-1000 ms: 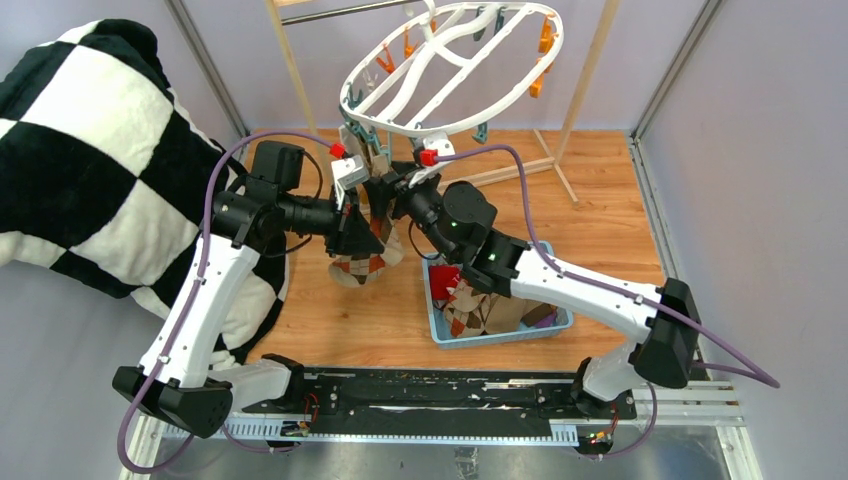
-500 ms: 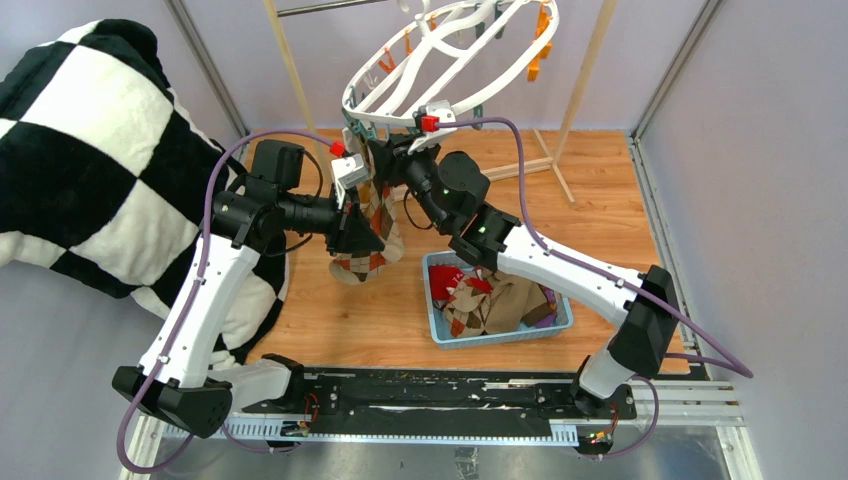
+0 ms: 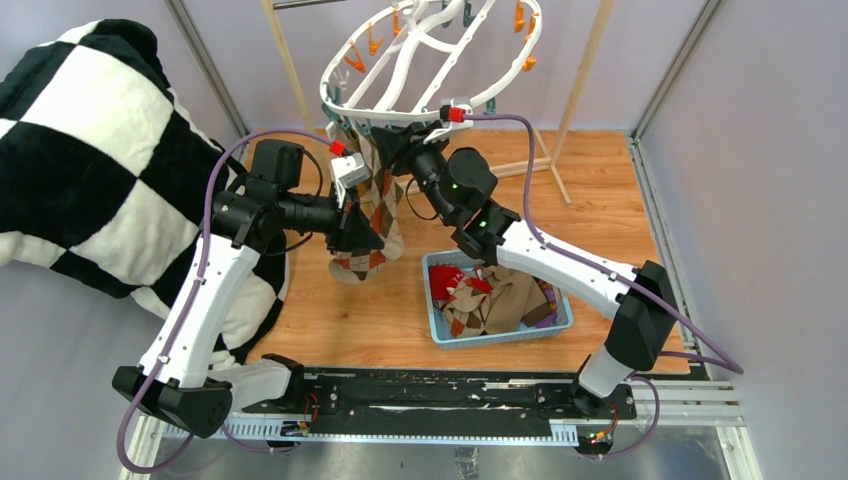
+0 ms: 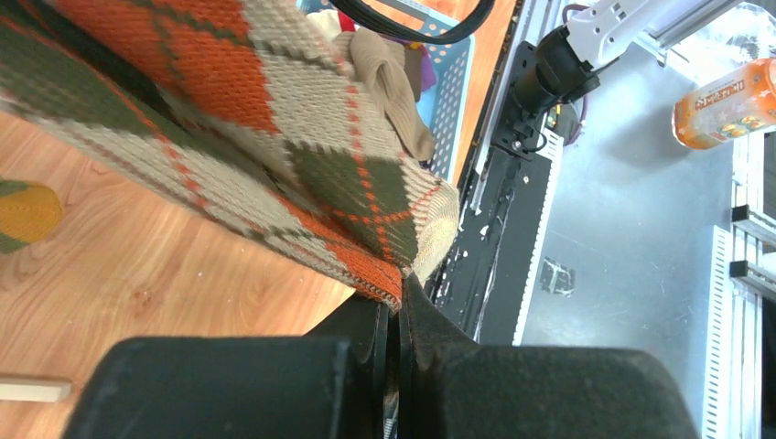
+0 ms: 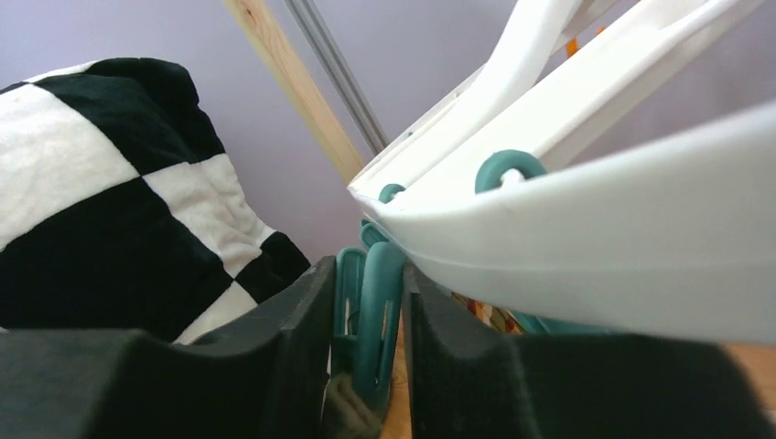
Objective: Remove the socks clipped to the hanger
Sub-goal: Remove the sock from the hanger.
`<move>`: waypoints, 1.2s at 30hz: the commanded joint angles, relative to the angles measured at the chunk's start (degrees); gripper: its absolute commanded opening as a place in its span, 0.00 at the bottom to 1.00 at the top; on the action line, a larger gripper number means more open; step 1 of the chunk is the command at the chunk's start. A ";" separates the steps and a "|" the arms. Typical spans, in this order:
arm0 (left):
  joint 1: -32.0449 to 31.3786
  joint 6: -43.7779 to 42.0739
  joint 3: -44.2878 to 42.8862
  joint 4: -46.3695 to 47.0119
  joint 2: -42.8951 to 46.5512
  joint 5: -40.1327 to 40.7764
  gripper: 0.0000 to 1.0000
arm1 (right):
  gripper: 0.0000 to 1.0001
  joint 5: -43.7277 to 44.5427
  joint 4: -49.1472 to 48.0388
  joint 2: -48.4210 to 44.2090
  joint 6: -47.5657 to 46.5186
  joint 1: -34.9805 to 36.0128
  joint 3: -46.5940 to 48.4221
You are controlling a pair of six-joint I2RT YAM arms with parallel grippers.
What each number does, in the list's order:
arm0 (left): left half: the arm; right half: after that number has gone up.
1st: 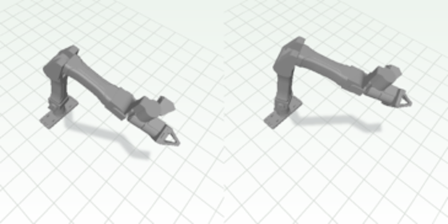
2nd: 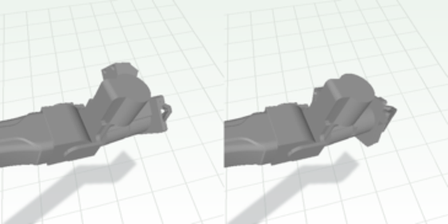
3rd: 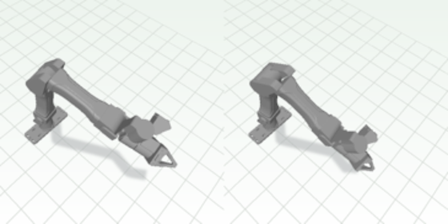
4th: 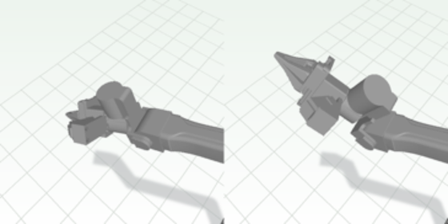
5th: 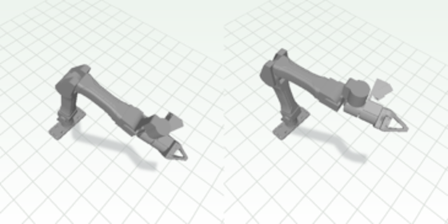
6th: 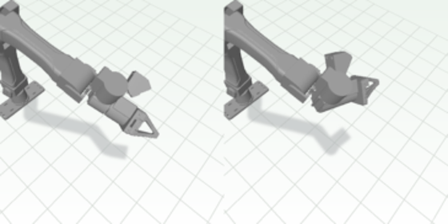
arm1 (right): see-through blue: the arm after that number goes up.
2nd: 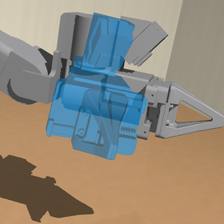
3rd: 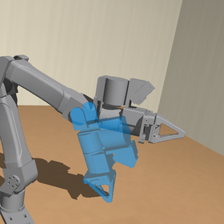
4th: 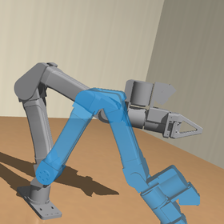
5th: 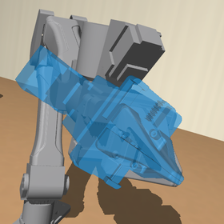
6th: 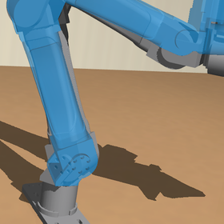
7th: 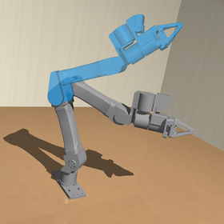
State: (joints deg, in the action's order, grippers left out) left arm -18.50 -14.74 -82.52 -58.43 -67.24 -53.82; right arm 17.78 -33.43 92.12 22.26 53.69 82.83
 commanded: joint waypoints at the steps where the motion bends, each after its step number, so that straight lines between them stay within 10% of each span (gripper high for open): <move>1: -0.58 -0.10 -0.73 -1.59 0.61 -0.16 0.00 | 0.25 -2.24 -4.48 0.89 6.01 -2.25 -0.10; 4: -0.62 -0.07 -0.83 -1.59 0.93 0.10 0.00 | 0.01 -3.31 -5.86 0.79 7.70 -2.78 -0.74; 17: -0.61 -2.67 2.87 -1.51 3.19 5.09 0.00 | 0.00 -12.04 -9.08 -1.00 15.80 -5.49 -3.70; 24: -0.57 -4.69 3.96 -1.51 4.40 9.91 0.00 | 0.46 -14.66 -10.26 -4.48 17.96 -6.28 -7.97; 27: -0.63 -4.94 3.82 -1.51 4.19 10.71 0.00 | 0.80 -15.28 -7.46 -6.45 17.93 -6.46 -8.96; 36: -0.65 -4.35 3.12 -1.51 4.23 10.40 0.00 | 0.88 -18.67 -6.21 -13.66 19.03 -6.67 -17.71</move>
State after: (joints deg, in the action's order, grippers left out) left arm -18.57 -18.65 -79.02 -59.59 -63.94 -43.86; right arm 2.94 -39.90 81.82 40.25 47.83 68.58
